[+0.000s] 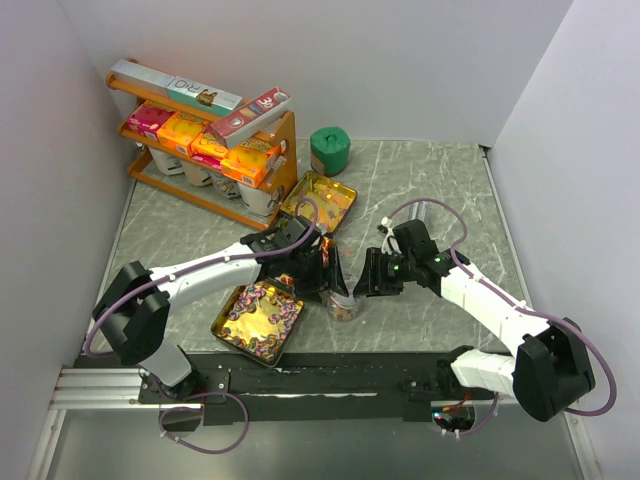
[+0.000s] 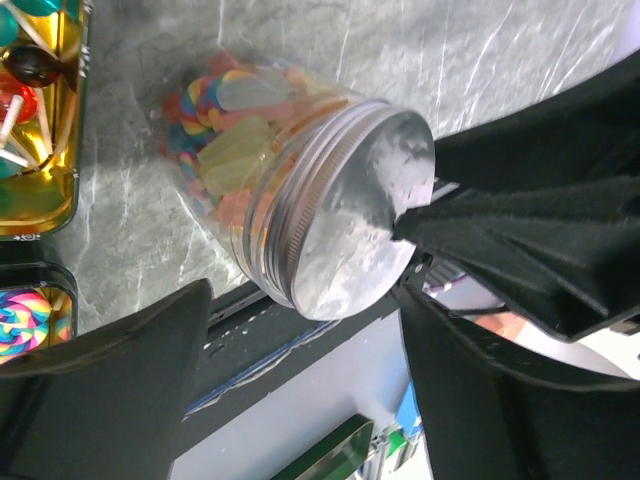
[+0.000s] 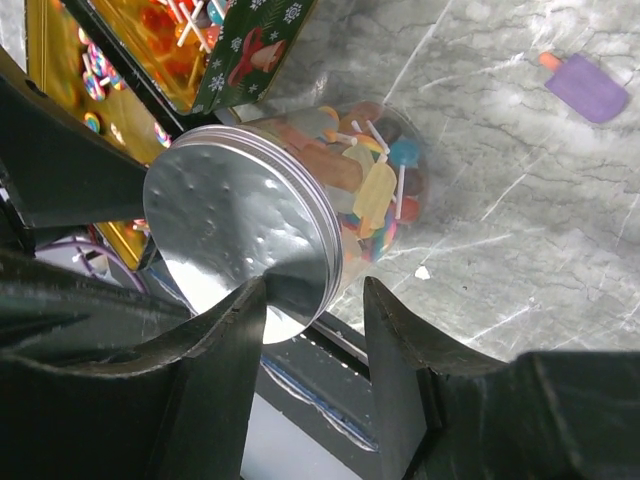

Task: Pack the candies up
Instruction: Close the bottle lid on the packing bottle.

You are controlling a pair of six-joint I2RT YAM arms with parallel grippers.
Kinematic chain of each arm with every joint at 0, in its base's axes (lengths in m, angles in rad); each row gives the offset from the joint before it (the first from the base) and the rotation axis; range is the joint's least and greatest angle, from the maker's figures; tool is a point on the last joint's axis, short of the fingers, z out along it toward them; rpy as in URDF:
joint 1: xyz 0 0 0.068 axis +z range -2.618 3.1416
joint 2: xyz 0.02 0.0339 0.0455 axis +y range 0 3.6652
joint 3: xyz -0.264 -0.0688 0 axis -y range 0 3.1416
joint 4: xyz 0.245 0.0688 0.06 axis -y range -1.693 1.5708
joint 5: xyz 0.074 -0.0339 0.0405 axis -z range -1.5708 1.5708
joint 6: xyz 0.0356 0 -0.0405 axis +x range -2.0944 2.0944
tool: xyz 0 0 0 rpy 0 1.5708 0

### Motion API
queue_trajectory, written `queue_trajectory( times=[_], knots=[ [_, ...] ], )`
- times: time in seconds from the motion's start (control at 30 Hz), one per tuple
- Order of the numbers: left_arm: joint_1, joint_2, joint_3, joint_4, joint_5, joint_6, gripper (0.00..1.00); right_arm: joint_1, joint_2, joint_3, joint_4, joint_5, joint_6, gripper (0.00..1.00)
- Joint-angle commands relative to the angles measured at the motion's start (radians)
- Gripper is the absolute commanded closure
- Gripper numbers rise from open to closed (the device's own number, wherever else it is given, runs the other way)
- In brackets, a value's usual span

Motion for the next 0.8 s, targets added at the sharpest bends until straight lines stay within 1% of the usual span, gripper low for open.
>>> queue_trajectory(
  times=[0.0,0.03,0.1,0.13,0.2,0.23,0.37,0.43,0.5,0.6,0.63,0.77],
  knots=[
    [-0.003,-0.015,-0.007,0.046,-0.037,-0.061,0.23,0.011,-0.007,0.033,-0.015,-0.009,-0.026,0.5],
    [-0.003,-0.013,-0.007,0.051,-0.036,-0.066,0.3,0.011,-0.009,0.033,-0.015,-0.01,-0.026,0.5],
    [-0.003,-0.007,-0.013,0.055,-0.037,-0.069,0.4,0.01,-0.01,0.031,-0.019,-0.012,-0.03,0.5],
    [-0.005,-0.005,-0.017,0.06,-0.034,-0.07,0.46,0.01,-0.01,0.031,-0.02,-0.012,-0.03,0.5],
    [-0.005,0.001,-0.025,0.072,-0.025,-0.073,0.5,0.01,-0.007,0.028,-0.016,-0.016,-0.03,0.5],
    [-0.006,0.002,-0.027,0.074,-0.02,-0.072,0.56,0.01,-0.006,0.027,-0.015,-0.021,-0.032,0.5],
    [-0.014,0.019,-0.019,0.066,-0.016,-0.056,0.62,0.01,-0.001,0.027,-0.008,-0.03,-0.029,0.5],
    [-0.015,0.024,-0.016,0.064,-0.019,-0.05,0.68,0.011,0.008,0.03,-0.009,-0.039,-0.029,0.5],
    [-0.017,0.03,-0.01,0.054,-0.025,-0.044,0.7,0.011,0.014,0.031,-0.011,-0.046,-0.03,0.5],
    [-0.017,0.036,-0.007,0.051,-0.031,-0.036,0.76,0.011,0.018,0.031,-0.018,-0.049,-0.033,0.51],
    [-0.017,0.039,-0.007,0.052,-0.033,-0.033,0.81,0.013,0.018,0.028,-0.019,-0.05,-0.033,0.52],
    [-0.019,0.057,-0.001,0.046,-0.034,-0.02,0.88,0.011,0.025,0.031,-0.023,-0.047,-0.035,0.52]
  ],
)
